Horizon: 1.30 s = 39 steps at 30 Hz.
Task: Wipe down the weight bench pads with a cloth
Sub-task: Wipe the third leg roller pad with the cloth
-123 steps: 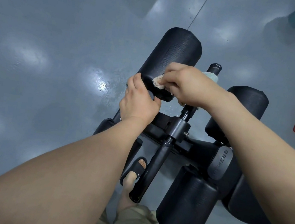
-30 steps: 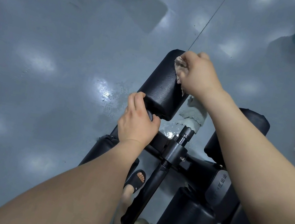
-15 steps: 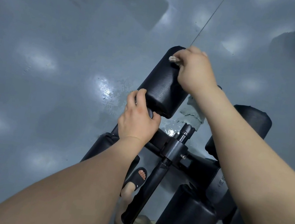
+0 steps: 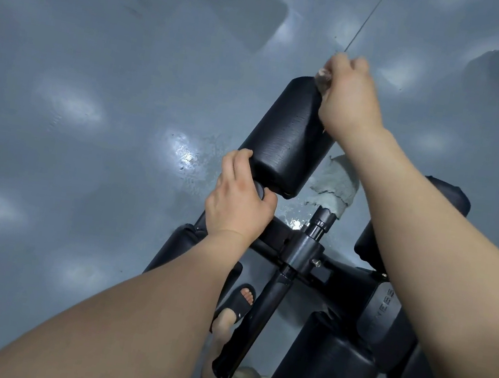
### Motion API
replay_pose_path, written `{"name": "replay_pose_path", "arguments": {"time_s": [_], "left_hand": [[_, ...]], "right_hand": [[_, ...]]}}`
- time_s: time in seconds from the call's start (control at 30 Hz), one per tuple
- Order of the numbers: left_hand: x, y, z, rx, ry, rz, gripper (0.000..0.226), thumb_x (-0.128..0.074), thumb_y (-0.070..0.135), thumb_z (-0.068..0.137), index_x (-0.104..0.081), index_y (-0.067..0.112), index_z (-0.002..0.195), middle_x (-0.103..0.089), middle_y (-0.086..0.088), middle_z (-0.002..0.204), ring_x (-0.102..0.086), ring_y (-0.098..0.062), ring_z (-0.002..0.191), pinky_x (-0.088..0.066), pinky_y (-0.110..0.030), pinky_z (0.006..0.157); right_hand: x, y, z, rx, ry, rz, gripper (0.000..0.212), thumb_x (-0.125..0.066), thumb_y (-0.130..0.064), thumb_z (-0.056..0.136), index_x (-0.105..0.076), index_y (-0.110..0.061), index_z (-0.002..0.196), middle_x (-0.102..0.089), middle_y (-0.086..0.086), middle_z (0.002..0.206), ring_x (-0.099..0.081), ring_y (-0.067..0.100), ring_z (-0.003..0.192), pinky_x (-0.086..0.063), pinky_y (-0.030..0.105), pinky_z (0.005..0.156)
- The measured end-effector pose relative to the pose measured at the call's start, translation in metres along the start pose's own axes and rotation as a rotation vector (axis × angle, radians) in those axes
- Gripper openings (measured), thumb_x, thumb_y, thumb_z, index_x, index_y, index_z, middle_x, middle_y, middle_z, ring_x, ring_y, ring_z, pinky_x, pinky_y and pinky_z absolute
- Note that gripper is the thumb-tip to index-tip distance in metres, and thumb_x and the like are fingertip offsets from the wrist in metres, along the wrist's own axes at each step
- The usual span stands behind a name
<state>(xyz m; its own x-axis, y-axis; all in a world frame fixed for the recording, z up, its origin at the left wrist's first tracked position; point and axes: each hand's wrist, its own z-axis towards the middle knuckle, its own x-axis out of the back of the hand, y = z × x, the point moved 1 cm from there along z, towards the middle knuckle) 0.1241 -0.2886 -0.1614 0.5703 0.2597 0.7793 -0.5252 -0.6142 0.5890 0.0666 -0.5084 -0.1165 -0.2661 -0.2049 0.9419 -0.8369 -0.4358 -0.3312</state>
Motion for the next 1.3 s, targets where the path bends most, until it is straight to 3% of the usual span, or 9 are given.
{"name": "replay_pose_path", "arguments": {"time_s": [0.1, 0.23, 0.43, 0.53, 0.67, 0.8, 0.9, 1.13, 1.3], "left_hand": [[-0.001, 0.0, 0.0, 0.012, -0.009, 0.02, 0.064, -0.066, 0.039, 0.082, -0.035, 0.03, 0.137, -0.035, 0.005, 0.139, -0.062, -0.024, 0.091, -0.041, -0.034, 0.069], [-0.001, 0.0, 0.0, 0.019, -0.012, 0.026, 0.063, -0.066, 0.041, 0.082, -0.035, 0.033, 0.135, -0.038, 0.005, 0.137, -0.061, -0.025, 0.089, -0.042, -0.035, 0.07], [0.0, 0.002, -0.001, -0.001, 0.001, 0.02, 0.064, -0.068, 0.039, 0.081, -0.037, 0.03, 0.136, -0.039, 0.005, 0.139, -0.062, -0.025, 0.093, -0.04, -0.034, 0.069], [0.0, 0.002, -0.001, -0.003, -0.001, 0.019, 0.064, -0.068, 0.038, 0.081, -0.037, 0.029, 0.136, -0.038, 0.006, 0.14, -0.062, -0.025, 0.094, -0.04, -0.033, 0.068], [0.0, 0.002, -0.002, -0.015, -0.002, 0.019, 0.061, -0.068, 0.037, 0.08, -0.038, 0.03, 0.133, -0.037, 0.008, 0.138, -0.062, -0.023, 0.089, -0.039, -0.032, 0.066], [0.0, 0.001, -0.001, -0.019, 0.003, 0.007, 0.06, -0.067, 0.038, 0.081, -0.037, 0.031, 0.132, -0.036, 0.011, 0.138, -0.061, -0.021, 0.091, -0.04, -0.033, 0.069], [-0.001, -0.001, -0.001, -0.003, 0.006, -0.009, 0.065, -0.068, 0.04, 0.081, -0.034, 0.028, 0.135, -0.037, 0.011, 0.14, -0.062, -0.02, 0.096, -0.042, -0.034, 0.072], [-0.002, 0.0, -0.001, -0.005, 0.008, 0.019, 0.068, -0.068, 0.039, 0.081, -0.035, 0.024, 0.139, -0.036, 0.007, 0.143, -0.062, -0.024, 0.101, -0.041, -0.035, 0.072], [-0.001, 0.0, -0.001, 0.007, -0.007, 0.021, 0.067, -0.069, 0.038, 0.08, -0.035, 0.027, 0.137, -0.035, 0.004, 0.141, -0.063, -0.028, 0.096, -0.04, -0.036, 0.071]], "right_hand": [[-0.003, -0.001, 0.004, -0.029, 0.004, -0.036, 0.031, -0.04, -0.003, 0.091, -0.056, -0.011, 0.117, -0.051, 0.017, 0.12, -0.051, 0.042, 0.104, -0.043, 0.037, 0.085], [-0.006, -0.005, -0.016, 0.078, -0.067, -0.046, 0.04, -0.042, 0.002, 0.086, -0.061, -0.013, 0.117, -0.056, 0.014, 0.119, -0.049, 0.04, 0.107, -0.044, 0.037, 0.086], [-0.006, -0.008, -0.057, 0.286, -0.167, 0.003, 0.036, -0.046, 0.001, 0.082, -0.064, -0.018, 0.106, -0.061, 0.005, 0.108, -0.054, 0.033, 0.099, -0.047, 0.039, 0.087], [-0.005, -0.008, -0.067, 0.366, -0.267, 0.006, 0.034, -0.046, 0.0, 0.083, -0.061, -0.022, 0.104, -0.056, 0.0, 0.103, -0.052, 0.028, 0.094, -0.048, 0.038, 0.079], [0.0, -0.003, -0.04, 0.234, -0.159, 0.04, 0.021, -0.046, -0.011, 0.093, -0.058, -0.019, 0.108, -0.053, 0.01, 0.109, -0.054, 0.038, 0.098, -0.05, 0.041, 0.083], [0.005, 0.007, 0.002, -0.011, -0.02, -0.008, 0.027, -0.043, -0.008, 0.093, -0.056, -0.01, 0.117, -0.052, 0.02, 0.121, -0.055, 0.042, 0.105, -0.044, 0.038, 0.085], [0.004, 0.008, 0.014, -0.065, -0.034, -0.055, 0.035, -0.044, -0.004, 0.089, -0.056, -0.009, 0.121, -0.054, 0.021, 0.126, -0.054, 0.043, 0.112, -0.042, 0.037, 0.089], [-0.01, -0.011, -0.032, 0.128, -0.142, -0.028, 0.043, -0.044, 0.001, 0.086, -0.067, -0.016, 0.118, -0.056, 0.01, 0.117, -0.05, 0.036, 0.11, -0.047, 0.039, 0.09], [-0.011, -0.017, -0.067, 0.282, -0.21, -0.014, 0.039, -0.048, 0.0, 0.084, -0.069, -0.018, 0.111, -0.061, 0.004, 0.111, -0.057, 0.032, 0.102, -0.048, 0.039, 0.092]]}}
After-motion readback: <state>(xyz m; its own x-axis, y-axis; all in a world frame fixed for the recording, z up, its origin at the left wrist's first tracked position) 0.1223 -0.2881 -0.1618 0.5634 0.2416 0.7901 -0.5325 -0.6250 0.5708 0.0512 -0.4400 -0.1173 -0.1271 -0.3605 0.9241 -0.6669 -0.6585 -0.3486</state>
